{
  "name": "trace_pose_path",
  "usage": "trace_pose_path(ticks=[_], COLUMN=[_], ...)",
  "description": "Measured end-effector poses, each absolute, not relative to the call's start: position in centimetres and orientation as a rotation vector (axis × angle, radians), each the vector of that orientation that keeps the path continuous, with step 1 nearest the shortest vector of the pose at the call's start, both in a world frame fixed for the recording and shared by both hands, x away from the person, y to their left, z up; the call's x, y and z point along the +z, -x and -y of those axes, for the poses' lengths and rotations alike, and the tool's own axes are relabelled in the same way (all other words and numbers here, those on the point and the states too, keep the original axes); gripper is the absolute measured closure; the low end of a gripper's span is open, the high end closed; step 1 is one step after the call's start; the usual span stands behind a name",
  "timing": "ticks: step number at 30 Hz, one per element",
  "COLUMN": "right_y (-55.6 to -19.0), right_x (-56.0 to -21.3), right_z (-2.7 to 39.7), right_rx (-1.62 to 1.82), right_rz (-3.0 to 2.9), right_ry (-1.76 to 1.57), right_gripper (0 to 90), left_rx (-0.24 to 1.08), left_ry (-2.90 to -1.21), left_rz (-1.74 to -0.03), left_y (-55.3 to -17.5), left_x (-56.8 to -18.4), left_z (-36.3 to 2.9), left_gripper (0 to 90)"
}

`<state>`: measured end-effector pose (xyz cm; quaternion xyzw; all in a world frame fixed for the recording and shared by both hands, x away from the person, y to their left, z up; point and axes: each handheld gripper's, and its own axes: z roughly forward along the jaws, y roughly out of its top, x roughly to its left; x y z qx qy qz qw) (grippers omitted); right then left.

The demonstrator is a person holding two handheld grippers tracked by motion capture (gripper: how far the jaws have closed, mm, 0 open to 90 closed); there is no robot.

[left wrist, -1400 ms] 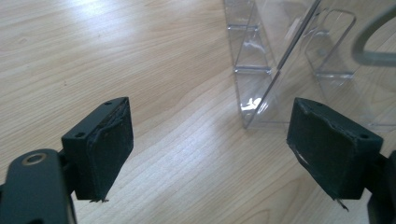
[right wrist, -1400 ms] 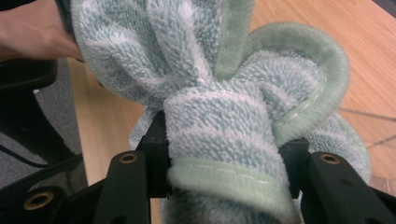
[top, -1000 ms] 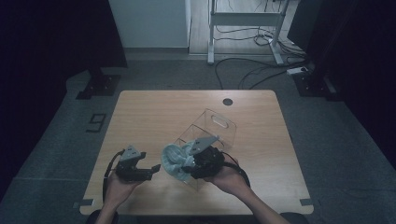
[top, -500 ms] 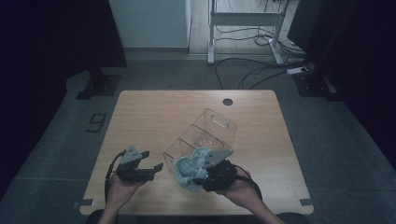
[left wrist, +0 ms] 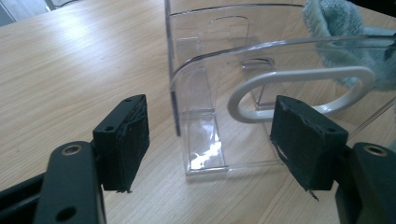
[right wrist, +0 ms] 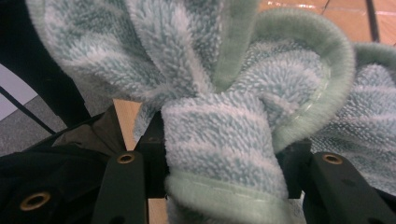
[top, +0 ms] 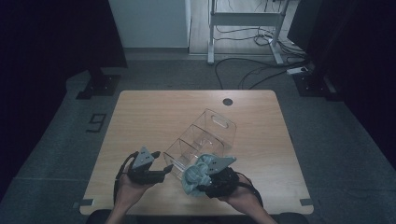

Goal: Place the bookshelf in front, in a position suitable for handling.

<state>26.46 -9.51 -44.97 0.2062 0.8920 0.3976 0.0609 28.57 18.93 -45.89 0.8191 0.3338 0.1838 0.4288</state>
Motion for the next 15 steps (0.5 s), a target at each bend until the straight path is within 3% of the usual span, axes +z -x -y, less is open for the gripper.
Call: trace_pose_path(ticks=[15], right_y=[-27.1], right_x=[-49.1], right_z=[8.2], right_rx=[1.073], right_rz=[-2.769], right_ry=[-0.655], right_gripper=[49.5], left_rx=[0.504], left_ry=[-2.043], left_rz=[-0.871], left_y=[-28.9], left_x=[-45.9], left_z=[-18.2], left_gripper=[40.1])
